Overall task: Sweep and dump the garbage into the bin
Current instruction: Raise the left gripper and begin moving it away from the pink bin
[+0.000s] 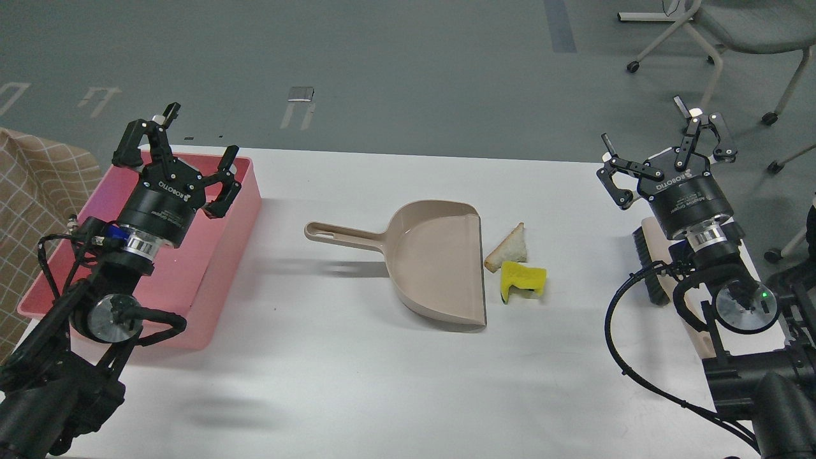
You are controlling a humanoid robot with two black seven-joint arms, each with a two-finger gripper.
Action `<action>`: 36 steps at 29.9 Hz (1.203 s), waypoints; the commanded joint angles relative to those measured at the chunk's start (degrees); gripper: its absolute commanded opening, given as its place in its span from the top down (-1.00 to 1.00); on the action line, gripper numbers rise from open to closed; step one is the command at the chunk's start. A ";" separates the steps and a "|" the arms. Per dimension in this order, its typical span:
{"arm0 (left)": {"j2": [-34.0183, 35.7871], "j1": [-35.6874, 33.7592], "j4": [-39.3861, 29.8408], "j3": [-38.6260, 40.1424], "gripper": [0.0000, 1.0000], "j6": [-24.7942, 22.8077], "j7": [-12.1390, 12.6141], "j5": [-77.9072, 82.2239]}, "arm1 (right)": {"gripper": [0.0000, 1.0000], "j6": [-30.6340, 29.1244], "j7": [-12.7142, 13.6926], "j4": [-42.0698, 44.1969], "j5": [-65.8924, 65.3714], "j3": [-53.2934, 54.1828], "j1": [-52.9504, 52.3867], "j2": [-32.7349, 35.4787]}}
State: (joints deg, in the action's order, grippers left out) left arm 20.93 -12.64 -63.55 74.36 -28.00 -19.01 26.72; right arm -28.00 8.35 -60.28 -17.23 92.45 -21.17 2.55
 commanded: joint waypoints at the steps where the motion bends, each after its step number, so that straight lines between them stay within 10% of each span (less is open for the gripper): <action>1: -0.01 0.08 0.00 0.00 -0.96 0.00 0.03 0.00 | -1.00 0.00 0.00 0.16 -0.09 0.10 0.07 0.00; 36: 0.07 -0.01 -0.08 0.17 -0.96 0.00 -0.41 -0.09 | -1.00 0.00 0.08 -0.01 0.00 0.36 0.25 0.18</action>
State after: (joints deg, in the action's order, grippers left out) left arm 20.92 -12.74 -63.63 74.53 -28.00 -19.35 26.72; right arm -28.00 8.44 -60.17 -17.29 92.91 -20.90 2.76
